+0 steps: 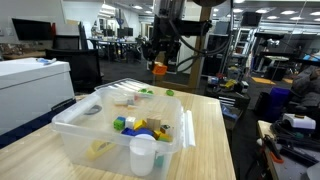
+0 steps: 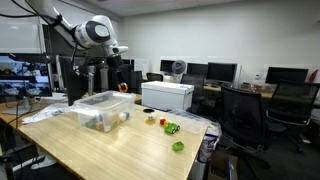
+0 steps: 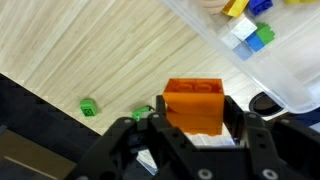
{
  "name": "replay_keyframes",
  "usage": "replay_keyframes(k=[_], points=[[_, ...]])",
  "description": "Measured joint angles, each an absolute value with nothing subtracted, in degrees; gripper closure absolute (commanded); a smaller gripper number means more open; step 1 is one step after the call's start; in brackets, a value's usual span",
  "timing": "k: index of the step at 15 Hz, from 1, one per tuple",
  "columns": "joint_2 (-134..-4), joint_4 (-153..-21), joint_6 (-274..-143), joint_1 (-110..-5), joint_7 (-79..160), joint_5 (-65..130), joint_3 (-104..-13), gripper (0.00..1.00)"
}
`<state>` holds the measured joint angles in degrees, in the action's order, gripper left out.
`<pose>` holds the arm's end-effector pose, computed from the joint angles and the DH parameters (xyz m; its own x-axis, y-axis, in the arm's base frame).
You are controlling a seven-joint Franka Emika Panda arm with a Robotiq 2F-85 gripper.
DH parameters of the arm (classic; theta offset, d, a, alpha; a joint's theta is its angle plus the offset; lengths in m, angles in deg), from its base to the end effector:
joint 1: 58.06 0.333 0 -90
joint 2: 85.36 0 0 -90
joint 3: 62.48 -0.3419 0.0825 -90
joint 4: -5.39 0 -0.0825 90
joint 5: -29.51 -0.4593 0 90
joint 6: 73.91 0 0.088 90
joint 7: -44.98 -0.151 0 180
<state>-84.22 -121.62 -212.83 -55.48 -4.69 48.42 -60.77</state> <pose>0.6173 -0.0013 0.3239 0.7806 -0.5511 0.2949 -0.5880 -0.8075 0.0473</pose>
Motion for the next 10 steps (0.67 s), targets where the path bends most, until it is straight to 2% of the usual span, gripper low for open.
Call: replay_keyframes(k=[8, 9, 10], points=[[-72.8, -117.3, -212.9, -49.0, 4.8, 48.2, -67.1, 0.68], [-70.6, -116.2, -212.8, -48.6, 5.8, 48.3, -67.0, 0.18], [-67.7, -114.6, -212.7, -48.0, 6.5, 48.4, -66.4, 0.05]])
